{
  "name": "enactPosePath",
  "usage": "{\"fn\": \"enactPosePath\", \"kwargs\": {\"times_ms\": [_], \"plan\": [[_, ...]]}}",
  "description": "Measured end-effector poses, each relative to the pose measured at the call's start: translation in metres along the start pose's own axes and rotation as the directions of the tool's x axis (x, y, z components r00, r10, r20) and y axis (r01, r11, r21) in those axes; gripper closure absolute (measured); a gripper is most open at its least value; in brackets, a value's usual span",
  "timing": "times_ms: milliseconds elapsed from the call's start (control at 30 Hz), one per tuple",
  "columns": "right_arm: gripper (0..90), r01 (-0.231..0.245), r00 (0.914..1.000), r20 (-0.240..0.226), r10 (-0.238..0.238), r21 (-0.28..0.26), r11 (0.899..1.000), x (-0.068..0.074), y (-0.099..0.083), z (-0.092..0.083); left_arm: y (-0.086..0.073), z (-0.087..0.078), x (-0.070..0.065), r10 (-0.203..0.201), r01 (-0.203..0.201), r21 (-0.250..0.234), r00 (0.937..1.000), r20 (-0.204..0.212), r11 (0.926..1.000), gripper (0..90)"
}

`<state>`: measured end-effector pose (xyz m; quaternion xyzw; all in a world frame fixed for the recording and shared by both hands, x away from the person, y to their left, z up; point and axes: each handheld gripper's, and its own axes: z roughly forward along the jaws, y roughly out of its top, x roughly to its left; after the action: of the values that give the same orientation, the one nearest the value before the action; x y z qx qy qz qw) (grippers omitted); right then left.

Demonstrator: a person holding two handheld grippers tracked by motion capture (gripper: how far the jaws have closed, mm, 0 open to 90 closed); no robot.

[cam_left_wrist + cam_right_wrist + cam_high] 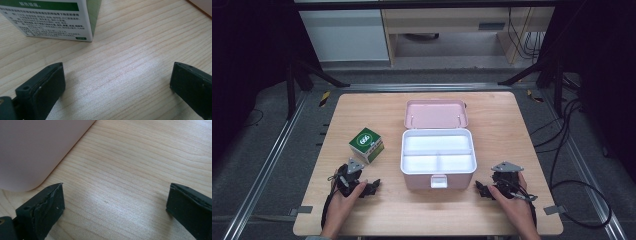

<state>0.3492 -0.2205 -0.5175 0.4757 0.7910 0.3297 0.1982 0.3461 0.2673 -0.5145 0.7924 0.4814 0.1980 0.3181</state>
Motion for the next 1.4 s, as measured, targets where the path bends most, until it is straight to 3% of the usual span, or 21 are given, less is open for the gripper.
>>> {"fn": "enactPosePath", "kwargs": {"times_ms": [300,500,667,767,867,967,1067,1167,1267,1333,1400], "plan": [[2.6,-0.001,1.0000,-0.004,0.001,-0.001,1.000,0.000,0.000,0.000,0.001,-0.004,-0.006,0.028,-0.028,-0.030,0.9996,0.006,0.9991,4.6],[11.8,-0.015,0.9998,-0.015,0.015,-0.021,1.000,0.005,-0.003,-0.009,0.002,-0.016,-0.029,0.072,-0.069,-0.055,0.9961,0.050,0.9961,4.8],[16.4,0.027,0.9971,-0.070,-0.030,-0.043,0.999,0.017,-0.005,-0.022,0.007,-0.019,-0.053,0.144,-0.136,-0.078,0.9829,0.115,0.9876,5.0],[18.0,0.038,0.9953,-0.087,-0.044,-0.063,0.997,0.023,-0.003,-0.025,0.008,-0.016,-0.062,0.173,-0.165,-0.070,0.9759,0.132,0.9837,6.1],[19.0,0.056,0.9931,-0.098,-0.063,-0.076,0.996,0.028,0.000,-0.026,0.011,-0.016,-0.067,0.169,-0.157,-0.086,0.9733,0.156,0.9839,8.3],[20.9,0.078,0.9900,-0.111,-0.087,-0.087,0.993,0.033,0.002,-0.028,0.014,-0.017,-0.075,0.200,-0.188,-0.090,0.9662,0.162,0.9781,14.6],[22.1,0.090,0.9858,-0.131,-0.105,-0.113,0.989,0.038,0.006,-0.032,0.018,-0.018,-0.084,0.191,-0.171,-0.115,0.9619,0.195,0.9785,16.3],[24.1,0.111,0.9792,-0.154,-0.132,-0.138,0.984,0.045,0.011,-0.034,0.023,-0.016,-0.094,0.211,-0.187,-0.128,0.9553,0.208,0.9740,19.1],[24.3,0.132,0.9757,-0.156,-0.154,-0.143,0.981,0.052,0.014,-0.035,0.028,-0.014,-0.103,0.209,-0.182,-0.141,0.9560,0.206,0.9732,20.3],[24.7,0.128,0.9750,-0.162,-0.152,-0.151,0.980,0.054,0.016,-0.036,0.029,-0.012,-0.107,0.213,-0.191,-0.136,0.9625,0.168,0.9721,20.0],[24.5,0.130,0.9734,-0.168,-0.156,-0.155,0.979,0.056,0.017,-0.036,0.030,-0.011,-0.110,0.208,-0.183,-0.147,0.9616,0.179,0.9720,20.0]]}}
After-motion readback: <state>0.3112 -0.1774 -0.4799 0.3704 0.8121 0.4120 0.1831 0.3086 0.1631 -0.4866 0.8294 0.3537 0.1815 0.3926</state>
